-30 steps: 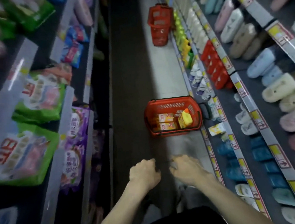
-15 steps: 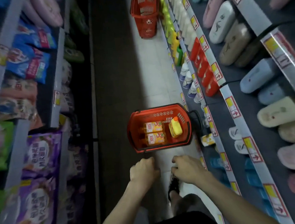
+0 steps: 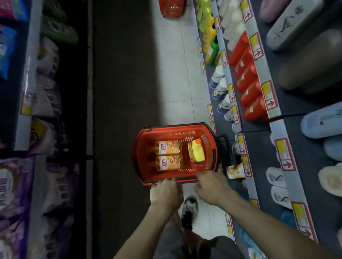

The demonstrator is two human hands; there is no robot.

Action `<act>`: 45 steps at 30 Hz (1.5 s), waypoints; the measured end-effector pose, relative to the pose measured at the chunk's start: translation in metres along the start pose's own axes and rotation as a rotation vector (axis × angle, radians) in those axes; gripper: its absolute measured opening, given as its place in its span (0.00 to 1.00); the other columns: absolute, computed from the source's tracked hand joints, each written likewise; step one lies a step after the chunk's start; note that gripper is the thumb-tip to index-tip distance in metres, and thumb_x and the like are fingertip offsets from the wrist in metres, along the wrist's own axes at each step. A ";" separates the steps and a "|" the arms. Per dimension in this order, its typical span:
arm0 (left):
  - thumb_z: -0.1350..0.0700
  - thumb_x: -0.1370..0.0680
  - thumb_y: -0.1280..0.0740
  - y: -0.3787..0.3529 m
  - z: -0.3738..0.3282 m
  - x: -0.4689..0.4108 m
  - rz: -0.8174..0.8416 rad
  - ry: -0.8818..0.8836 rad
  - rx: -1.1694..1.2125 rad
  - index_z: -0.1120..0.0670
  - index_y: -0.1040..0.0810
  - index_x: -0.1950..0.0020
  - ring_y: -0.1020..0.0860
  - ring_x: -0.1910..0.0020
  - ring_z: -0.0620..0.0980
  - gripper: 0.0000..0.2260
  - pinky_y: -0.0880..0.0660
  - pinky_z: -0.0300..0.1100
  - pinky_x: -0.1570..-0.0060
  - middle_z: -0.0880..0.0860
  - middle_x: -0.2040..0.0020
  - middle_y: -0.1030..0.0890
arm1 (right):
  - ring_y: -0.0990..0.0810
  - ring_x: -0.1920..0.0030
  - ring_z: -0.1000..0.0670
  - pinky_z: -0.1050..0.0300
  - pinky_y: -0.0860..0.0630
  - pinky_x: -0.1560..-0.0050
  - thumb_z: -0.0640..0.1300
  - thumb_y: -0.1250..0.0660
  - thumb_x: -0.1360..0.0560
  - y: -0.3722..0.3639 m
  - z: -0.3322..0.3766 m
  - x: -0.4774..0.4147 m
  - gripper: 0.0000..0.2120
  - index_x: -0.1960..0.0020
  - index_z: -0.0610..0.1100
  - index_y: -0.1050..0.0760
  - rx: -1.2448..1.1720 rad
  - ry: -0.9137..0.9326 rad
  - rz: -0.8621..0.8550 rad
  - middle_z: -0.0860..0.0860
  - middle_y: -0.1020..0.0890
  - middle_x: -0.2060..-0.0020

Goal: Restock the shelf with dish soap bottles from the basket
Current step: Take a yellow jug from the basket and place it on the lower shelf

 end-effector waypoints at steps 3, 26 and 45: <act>0.50 0.16 0.39 -0.002 0.009 -0.036 0.035 -0.002 0.004 0.53 0.25 0.31 0.21 0.33 0.59 0.15 0.25 0.52 0.36 0.56 0.33 0.20 | 0.17 0.43 0.40 0.49 0.21 0.48 0.50 0.38 0.20 -0.003 0.001 -0.032 0.14 0.38 0.45 0.23 0.023 -0.012 0.038 0.44 0.16 0.43; 0.54 0.17 0.36 -0.130 -0.023 -0.299 0.271 0.043 0.115 0.55 0.19 0.37 0.18 0.39 0.59 0.12 0.24 0.51 0.38 0.57 0.39 0.16 | 0.18 0.38 0.41 0.50 0.23 0.41 0.52 0.36 0.19 -0.104 -0.114 -0.276 0.18 0.34 0.44 0.24 0.206 -0.117 0.195 0.45 0.18 0.38; 0.53 0.17 0.35 -0.234 -0.085 -0.392 0.295 0.363 0.977 0.57 0.21 0.30 0.19 0.37 0.64 0.17 0.24 0.48 0.46 0.62 0.36 0.17 | 0.19 0.36 0.37 0.44 0.21 0.34 0.43 0.31 0.23 -0.179 -0.159 -0.373 0.24 0.28 0.39 0.24 -0.797 -0.629 0.311 0.40 0.18 0.36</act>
Point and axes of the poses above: each hand's wrist, its own x-axis away from the middle knuckle, its own y-axis out of the back of the hand, z = x × y, the point moved 2 cm from there along -x, towards the middle knuckle
